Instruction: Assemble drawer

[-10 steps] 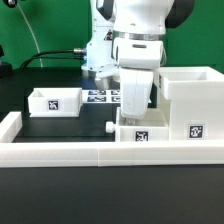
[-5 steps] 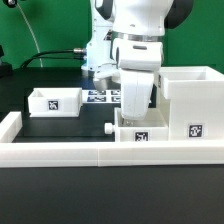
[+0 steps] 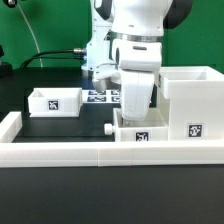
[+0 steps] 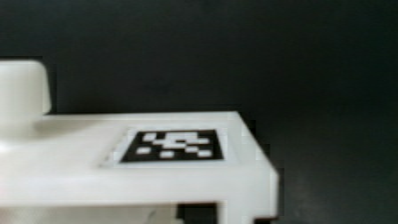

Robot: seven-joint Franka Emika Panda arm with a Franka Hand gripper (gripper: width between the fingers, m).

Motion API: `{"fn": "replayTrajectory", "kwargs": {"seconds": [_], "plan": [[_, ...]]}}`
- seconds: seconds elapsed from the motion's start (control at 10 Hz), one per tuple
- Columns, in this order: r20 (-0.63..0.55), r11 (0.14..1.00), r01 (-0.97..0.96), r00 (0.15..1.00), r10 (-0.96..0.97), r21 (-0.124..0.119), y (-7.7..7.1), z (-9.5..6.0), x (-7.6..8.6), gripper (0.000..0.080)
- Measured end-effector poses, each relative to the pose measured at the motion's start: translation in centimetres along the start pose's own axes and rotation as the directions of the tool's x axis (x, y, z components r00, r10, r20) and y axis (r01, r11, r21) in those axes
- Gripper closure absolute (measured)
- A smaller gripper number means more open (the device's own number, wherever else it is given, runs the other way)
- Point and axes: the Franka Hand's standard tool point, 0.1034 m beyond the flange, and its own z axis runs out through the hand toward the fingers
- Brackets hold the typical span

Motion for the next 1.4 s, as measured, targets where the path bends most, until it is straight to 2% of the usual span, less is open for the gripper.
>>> {"fn": "replayTrajectory", "kwargs": {"seconds": [0.2,0.8,0.9,1.0,1.1,1.2,1.3,1.4], "plan": [[0.011,0.999,0.035,0.999,-0.035,-0.002,0.0,0.0,0.5,0.0755],[0.011,1.0,0.031,0.999,-0.031,-0.001,0.0,0.0,0.3,0.0755],[0.01,1.0,0.024,1.0,-0.024,-0.003,0.0,-0.1,0.4,0.0658],[0.009,1.0,0.017,1.0,-0.017,-0.01,0.2,-0.6,0.7,0.0482],[0.01,1.0,0.015,1.0,-0.015,-0.01,0.3,-1.0,0.7,0.0482],[0.014,1.0,0.013,1.0,-0.013,-0.004,0.4,-1.5,0.7,0.0301],[0.017,1.0,0.011,1.0,-0.011,-0.004,0.5,-2.3,0.5,0.0199],[0.022,1.0,0.011,1.0,-0.011,-0.003,0.7,-3.0,0.2,0.0199]]}}
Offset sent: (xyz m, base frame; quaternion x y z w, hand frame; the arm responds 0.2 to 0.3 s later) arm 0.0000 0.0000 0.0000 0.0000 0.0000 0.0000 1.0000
